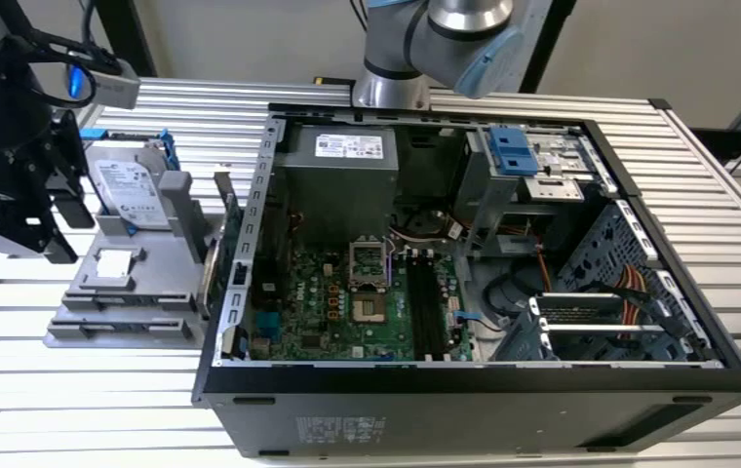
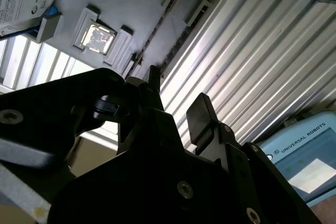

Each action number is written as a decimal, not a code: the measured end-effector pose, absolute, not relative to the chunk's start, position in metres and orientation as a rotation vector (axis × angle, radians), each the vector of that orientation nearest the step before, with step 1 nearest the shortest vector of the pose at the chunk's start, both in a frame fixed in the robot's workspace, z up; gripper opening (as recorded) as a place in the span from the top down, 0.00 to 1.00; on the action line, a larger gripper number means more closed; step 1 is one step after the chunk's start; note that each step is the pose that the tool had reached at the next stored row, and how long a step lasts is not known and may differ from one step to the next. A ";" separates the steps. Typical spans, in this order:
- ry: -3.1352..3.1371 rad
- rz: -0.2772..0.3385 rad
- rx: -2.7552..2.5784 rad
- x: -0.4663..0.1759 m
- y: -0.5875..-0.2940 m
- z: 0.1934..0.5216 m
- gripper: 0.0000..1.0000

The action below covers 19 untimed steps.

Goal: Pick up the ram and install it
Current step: 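Pick up the ram and move it above insertion slot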

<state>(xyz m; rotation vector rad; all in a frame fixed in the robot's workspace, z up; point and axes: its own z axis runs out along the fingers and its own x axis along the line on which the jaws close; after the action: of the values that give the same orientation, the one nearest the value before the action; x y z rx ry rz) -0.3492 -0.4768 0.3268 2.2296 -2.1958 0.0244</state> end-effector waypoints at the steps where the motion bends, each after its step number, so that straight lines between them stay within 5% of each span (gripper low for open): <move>1: -2.196 0.024 2.230 -0.349 -0.477 0.326 0.00; 19: -2.196 0.024 2.229 -0.349 -0.477 0.311 0.00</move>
<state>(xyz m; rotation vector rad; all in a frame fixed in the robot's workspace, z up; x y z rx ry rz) -0.3492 -0.4767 0.3110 2.2294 -2.1957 0.0244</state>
